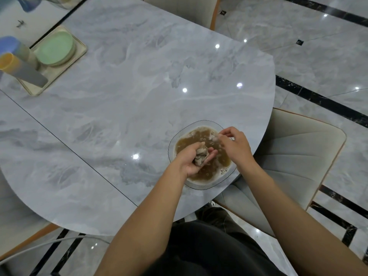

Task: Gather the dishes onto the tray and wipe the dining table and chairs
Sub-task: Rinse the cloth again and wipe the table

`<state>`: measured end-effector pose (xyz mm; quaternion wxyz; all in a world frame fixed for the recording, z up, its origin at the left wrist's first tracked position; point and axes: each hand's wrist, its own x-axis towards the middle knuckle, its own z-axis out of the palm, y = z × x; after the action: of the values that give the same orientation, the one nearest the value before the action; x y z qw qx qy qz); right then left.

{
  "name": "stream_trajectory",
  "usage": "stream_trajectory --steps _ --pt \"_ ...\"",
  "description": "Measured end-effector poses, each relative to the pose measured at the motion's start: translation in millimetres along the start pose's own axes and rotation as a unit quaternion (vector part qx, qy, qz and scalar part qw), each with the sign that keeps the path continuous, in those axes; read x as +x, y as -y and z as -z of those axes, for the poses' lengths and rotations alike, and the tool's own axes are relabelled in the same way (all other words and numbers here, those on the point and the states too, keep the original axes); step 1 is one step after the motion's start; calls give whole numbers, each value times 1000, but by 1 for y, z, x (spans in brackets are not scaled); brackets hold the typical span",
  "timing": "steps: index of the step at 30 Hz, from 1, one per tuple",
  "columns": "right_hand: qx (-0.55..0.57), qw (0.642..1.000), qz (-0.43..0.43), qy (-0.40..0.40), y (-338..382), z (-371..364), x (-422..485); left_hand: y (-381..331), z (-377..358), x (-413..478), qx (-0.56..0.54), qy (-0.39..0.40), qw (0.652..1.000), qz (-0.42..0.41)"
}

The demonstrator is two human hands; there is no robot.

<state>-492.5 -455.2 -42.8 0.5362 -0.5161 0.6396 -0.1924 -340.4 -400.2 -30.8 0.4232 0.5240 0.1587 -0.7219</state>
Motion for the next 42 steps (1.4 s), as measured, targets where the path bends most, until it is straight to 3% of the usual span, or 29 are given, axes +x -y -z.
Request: stream_trajectory --steps 6,15,24,28,35,42 --pt "24 1000 3 -9 2 5 4 0 -6 8 41 -10 998 -42" --pt "43 999 12 -16 2 6 10 -3 -18 20 38 -39 998 -21" --pt "48 998 17 -26 0 12 16 -2 -23 15 106 55 993 14" --pt "60 997 22 -37 2 14 16 3 -14 24 175 11 984 -36" --pt "60 996 28 -60 2 16 15 9 -8 27 117 -19 988 -98" --pt "49 996 35 -65 2 14 13 7 -11 29 147 -61 986 -59"
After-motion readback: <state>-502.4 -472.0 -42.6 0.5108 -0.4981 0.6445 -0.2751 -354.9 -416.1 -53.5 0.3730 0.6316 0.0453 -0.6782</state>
